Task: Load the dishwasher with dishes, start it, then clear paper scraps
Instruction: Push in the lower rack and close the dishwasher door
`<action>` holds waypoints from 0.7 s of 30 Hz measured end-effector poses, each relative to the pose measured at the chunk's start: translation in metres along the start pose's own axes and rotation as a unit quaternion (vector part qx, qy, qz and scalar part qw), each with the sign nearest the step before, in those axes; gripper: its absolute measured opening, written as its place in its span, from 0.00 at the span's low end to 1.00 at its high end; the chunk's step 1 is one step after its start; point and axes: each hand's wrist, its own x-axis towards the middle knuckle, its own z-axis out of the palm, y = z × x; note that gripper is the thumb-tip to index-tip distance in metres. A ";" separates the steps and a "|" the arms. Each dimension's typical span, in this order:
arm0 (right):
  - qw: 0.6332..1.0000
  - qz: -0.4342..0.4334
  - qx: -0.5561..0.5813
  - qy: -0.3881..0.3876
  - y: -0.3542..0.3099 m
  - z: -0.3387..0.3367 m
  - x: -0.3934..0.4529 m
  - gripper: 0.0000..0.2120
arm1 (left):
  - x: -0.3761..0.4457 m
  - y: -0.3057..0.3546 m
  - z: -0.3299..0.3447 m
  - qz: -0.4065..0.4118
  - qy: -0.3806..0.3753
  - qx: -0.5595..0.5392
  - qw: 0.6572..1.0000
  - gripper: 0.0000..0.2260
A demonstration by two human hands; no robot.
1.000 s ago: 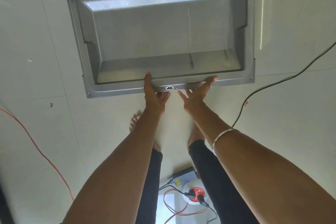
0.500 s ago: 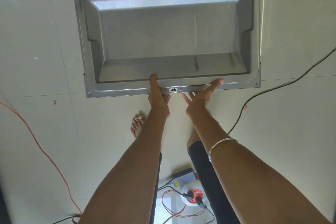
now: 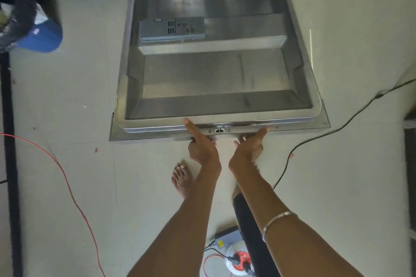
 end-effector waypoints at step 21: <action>0.826 -0.541 -0.015 0.159 -0.235 -0.032 -0.086 0.17 | -0.135 0.195 0.000 0.435 -0.041 -0.068 0.897 0.15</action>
